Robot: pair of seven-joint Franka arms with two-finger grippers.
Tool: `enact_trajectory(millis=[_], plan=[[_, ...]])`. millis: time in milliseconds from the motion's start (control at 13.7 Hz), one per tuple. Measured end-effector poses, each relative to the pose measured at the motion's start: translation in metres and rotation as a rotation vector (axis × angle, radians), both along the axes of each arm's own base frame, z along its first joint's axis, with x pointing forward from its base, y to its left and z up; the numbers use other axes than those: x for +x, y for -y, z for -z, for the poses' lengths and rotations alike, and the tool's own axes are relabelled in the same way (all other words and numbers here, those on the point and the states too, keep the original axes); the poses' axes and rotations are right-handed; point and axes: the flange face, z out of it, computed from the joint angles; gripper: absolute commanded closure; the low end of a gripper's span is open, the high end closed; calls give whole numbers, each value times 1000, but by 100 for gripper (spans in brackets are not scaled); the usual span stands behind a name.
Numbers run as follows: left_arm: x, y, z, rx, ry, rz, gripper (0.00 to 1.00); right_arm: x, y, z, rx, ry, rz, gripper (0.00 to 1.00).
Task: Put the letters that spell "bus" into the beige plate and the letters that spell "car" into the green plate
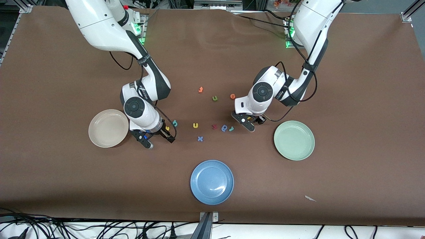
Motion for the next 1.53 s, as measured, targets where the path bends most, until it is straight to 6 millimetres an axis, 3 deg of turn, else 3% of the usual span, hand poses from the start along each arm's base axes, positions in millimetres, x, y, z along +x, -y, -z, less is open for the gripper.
enact_trajectory(millis=[510, 728, 874, 1092, 1384, 1529], plan=[[-15, 16, 21, -17, 12, 31, 36, -13, 7, 7, -7, -10, 2, 12], [-15, 16, 23, -19, 17, 32, 52, -16, 6, 13, -7, -8, -2, 19], [-13, 13, 22, 3, 36, 65, 63, -19, 4, 15, -8, -12, -5, 28], [-11, 12, 20, 18, 52, 90, 90, -22, 1, 20, -11, -18, -11, 42], [-10, 11, 19, 19, 53, 89, 91, -22, 0, 20, -9, -13, -14, 72], [-7, 6, 16, 30, 47, 92, 91, -22, -1, 18, -6, -7, -15, 75]])
